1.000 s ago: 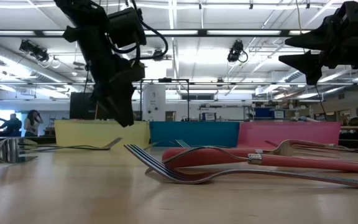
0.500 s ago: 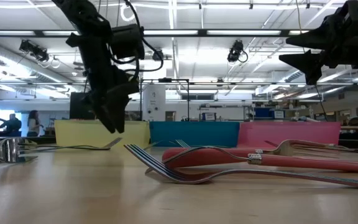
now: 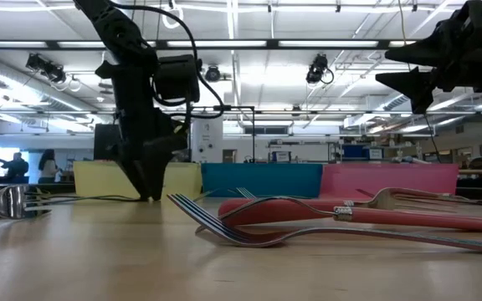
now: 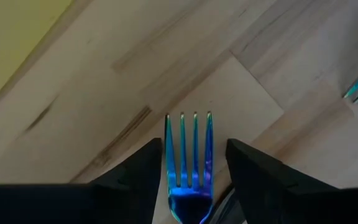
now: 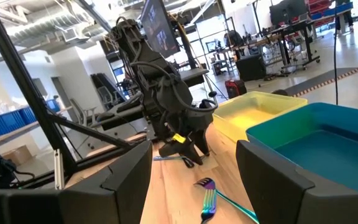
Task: Sort silverware by color (type)
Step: Put the iridescent fork into the yellow bin
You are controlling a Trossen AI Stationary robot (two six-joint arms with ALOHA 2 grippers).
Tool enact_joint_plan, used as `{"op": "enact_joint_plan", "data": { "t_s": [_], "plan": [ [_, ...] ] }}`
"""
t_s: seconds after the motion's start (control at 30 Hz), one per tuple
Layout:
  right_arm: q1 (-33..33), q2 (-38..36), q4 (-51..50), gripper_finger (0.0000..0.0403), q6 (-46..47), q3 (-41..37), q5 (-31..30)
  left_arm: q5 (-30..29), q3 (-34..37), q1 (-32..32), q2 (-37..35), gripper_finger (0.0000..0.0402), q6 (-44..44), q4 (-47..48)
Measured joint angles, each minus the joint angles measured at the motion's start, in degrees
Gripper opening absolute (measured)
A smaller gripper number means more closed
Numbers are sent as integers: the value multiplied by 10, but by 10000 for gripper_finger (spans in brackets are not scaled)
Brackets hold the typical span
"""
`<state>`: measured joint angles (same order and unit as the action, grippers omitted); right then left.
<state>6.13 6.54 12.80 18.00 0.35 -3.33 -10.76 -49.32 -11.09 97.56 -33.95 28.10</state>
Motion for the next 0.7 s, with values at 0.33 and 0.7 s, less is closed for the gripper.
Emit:
{"op": "enact_joint_plan", "data": {
  "t_s": [0.33, 0.7],
  "plan": [
    [0, 0, 0, 242, -1, 0, 0, 0, 1, 1, 2, 141, 2, -5],
    [0, 0, 0, 242, -1, 0, 0, 0, 1, 0, 3, 86, 16, -5]
  ]
}}
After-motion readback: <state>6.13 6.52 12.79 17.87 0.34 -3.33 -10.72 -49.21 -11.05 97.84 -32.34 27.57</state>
